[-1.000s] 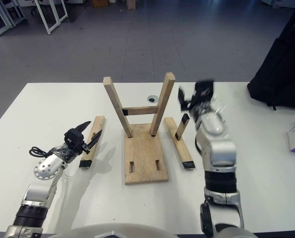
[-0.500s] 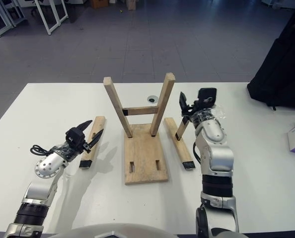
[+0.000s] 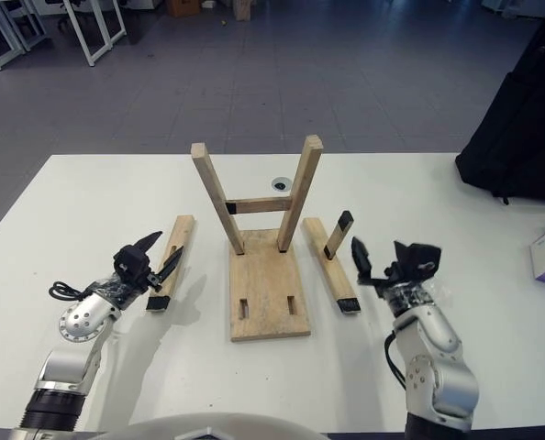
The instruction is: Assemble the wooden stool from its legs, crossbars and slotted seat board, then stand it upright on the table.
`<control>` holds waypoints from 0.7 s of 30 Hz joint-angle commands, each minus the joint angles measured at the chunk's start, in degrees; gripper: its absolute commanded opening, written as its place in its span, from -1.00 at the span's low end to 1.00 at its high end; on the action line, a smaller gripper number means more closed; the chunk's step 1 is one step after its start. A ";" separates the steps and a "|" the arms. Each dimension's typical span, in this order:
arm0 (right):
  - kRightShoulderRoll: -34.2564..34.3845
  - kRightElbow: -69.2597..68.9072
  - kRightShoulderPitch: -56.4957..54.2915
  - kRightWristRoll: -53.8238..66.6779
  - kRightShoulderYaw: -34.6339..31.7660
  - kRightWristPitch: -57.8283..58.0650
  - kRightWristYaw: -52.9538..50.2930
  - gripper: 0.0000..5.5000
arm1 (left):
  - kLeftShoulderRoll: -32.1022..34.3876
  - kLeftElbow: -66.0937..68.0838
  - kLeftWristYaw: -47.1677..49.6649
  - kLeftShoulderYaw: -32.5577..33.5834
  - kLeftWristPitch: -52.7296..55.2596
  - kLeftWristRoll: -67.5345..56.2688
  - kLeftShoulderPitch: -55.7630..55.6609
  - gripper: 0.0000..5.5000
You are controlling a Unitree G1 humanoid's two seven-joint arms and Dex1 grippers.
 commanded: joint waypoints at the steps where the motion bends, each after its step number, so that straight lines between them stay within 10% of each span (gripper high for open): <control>1: -2.51 1.13 3.29 -4.54 6.42 4.25 0.35 0.86 | 0.21 -0.11 0.23 0.52 0.45 0.01 0.30 -0.02; 21: -8.37 0.94 -7.55 -10.29 13.52 26.49 -1.98 0.86 | -0.37 0.61 0.84 -0.91 -0.34 1.50 0.50 -0.02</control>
